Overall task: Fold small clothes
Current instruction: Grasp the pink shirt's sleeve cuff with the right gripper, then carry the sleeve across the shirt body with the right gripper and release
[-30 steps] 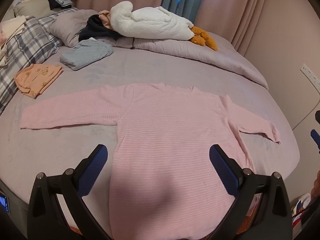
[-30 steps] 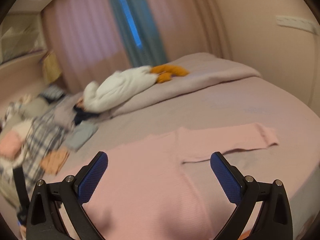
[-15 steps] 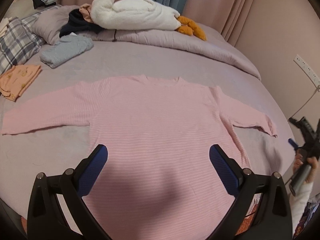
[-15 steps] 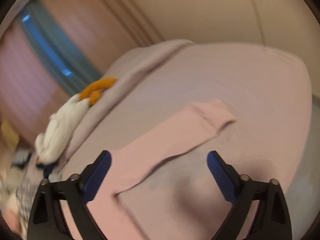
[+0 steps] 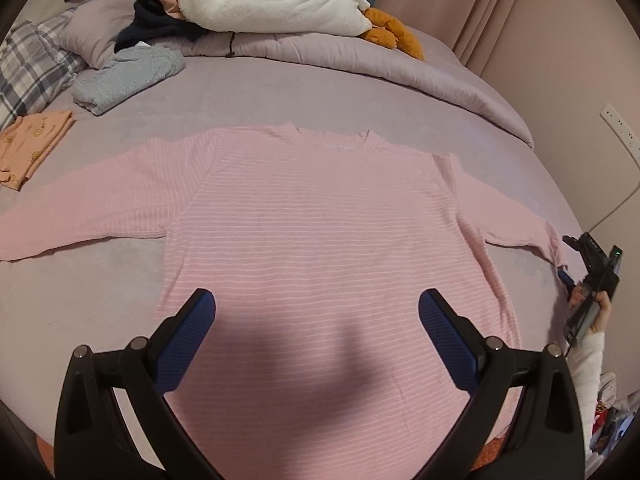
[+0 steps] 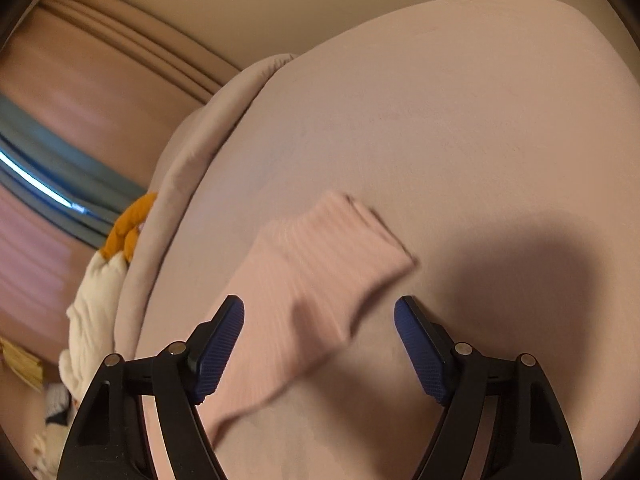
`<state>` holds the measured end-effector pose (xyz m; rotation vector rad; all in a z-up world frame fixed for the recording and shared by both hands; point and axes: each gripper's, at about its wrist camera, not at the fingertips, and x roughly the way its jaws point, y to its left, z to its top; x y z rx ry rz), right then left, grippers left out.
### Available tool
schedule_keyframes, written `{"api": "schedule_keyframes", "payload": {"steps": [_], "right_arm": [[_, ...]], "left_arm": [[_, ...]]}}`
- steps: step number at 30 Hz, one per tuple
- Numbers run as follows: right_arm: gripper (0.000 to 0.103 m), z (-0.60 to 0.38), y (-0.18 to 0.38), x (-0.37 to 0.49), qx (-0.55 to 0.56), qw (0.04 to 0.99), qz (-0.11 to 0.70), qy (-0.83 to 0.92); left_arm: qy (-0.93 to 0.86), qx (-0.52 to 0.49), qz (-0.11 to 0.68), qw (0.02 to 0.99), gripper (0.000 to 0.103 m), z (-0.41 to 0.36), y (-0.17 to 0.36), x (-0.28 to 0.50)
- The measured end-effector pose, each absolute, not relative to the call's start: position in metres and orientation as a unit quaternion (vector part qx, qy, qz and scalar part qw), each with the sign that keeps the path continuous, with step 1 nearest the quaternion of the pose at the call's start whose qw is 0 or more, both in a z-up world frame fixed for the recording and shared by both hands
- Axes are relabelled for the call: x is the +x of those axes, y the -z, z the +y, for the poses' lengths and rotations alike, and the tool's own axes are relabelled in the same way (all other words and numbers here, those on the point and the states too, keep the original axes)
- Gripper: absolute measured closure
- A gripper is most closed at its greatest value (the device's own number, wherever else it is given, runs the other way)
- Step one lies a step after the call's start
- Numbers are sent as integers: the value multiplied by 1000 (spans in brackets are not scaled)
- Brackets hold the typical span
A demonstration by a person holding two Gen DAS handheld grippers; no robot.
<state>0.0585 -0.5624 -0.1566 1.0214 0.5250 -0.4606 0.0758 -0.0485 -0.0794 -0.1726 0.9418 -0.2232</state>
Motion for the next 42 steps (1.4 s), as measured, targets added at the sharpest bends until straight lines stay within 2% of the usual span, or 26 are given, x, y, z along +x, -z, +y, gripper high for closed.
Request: {"api": "schedule_keyframes", "payload": {"steps": [3, 6, 8, 9, 10, 11, 19, 23, 28, 34, 42], "right_arm": [[28, -568, 159, 69, 483, 812, 239, 224], [44, -570, 159, 79, 471, 818, 237, 231], [72, -571, 160, 86, 463, 820, 239, 235], [78, -572, 160, 85, 461, 821, 240, 237], [91, -571, 158, 87, 456, 824, 242, 234], [95, -568, 153, 88, 447, 830, 243, 228], [96, -520, 62, 90, 354, 899, 199, 166], [96, -459, 7, 103, 291, 932, 196, 90], [96, -379, -19, 123, 240, 946, 220, -1], [96, -290, 0, 159, 190, 936, 287, -74], [96, -197, 74, 180, 134, 894, 403, -143]], "left_arm": [[109, -99, 450, 881, 2, -44, 77, 81], [106, -103, 446, 883, 4, -42, 75, 85], [100, -104, 443, 885, 5, -40, 74, 86], [97, -106, 441, 886, 6, -37, 73, 87], [96, -109, 440, 886, 6, -34, 72, 87], [94, -112, 438, 887, 7, -31, 71, 87], [64, -128, 420, 896, 7, -3, 65, 83], [52, -139, 409, 900, 7, 11, 59, 78], [34, -142, 397, 906, 7, 26, 54, 71], [23, -144, 396, 907, 7, 41, 58, 65], [14, -140, 407, 902, 7, 54, 71, 66]]}}
